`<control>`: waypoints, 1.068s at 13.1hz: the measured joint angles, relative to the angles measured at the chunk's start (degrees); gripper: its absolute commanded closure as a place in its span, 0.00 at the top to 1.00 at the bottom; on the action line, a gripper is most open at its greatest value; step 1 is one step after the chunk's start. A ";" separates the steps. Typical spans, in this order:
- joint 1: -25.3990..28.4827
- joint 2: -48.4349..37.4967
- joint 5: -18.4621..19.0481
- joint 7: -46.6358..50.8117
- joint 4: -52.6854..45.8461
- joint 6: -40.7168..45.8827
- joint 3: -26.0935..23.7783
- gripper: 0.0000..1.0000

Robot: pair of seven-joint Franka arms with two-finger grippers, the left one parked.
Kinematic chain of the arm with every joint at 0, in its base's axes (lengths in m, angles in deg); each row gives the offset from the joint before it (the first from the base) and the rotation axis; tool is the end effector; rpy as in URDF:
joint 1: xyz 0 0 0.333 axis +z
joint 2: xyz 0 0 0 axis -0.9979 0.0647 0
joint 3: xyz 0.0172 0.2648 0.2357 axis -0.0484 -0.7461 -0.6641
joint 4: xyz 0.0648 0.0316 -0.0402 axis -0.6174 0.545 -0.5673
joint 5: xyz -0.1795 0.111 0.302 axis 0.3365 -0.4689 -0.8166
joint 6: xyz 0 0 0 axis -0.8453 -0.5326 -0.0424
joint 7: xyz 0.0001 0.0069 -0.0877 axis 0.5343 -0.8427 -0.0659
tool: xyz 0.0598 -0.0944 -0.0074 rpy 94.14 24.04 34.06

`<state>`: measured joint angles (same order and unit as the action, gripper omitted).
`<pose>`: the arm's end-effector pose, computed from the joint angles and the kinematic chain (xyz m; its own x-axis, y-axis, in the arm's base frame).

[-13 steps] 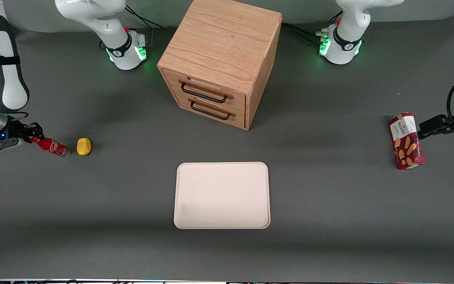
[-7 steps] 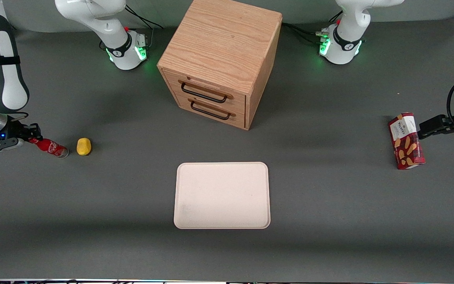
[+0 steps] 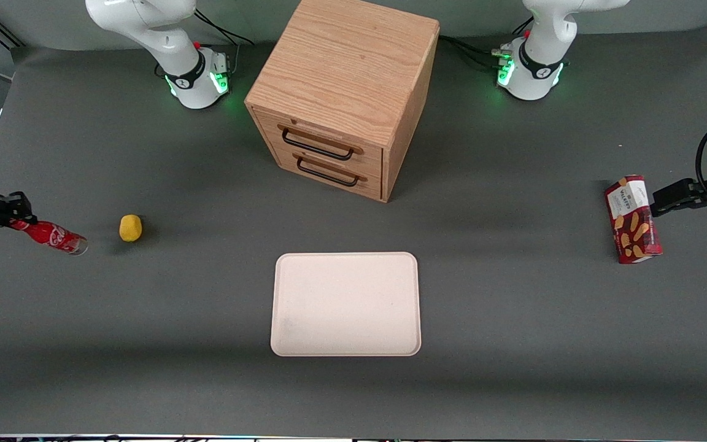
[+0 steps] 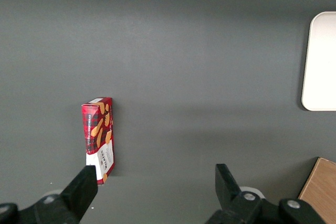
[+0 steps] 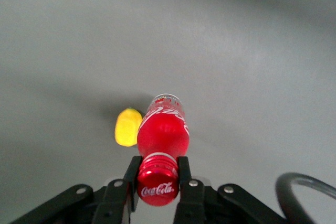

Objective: Place coke bottle on tray
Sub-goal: 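Lower the open right gripper around the bottle cap and close it, then lift the bottle and carry it over the white tray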

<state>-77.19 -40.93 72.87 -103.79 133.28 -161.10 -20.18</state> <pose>0.5441 -0.1814 0.5111 0.9417 0.3354 -0.0280 0.3357 -0.9419 0.0098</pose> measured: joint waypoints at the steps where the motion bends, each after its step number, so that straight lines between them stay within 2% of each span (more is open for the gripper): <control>1: 0.10 -0.02 0.20 1.97 -3.01 3.03 -1.49 0.00; 8: 0.59 1.41 1.62 20.52 -24.54 23.02 -15.75 0.00; 12: 0.65 5.10 6.12 38.45 -31.08 24.80 -29.77 0.00; 14: 0.82 9.23 7.08 48.25 -34.40 24.52 -36.12 0.00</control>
<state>-76.37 -31.70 79.95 -55.54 98.88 -136.57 -56.30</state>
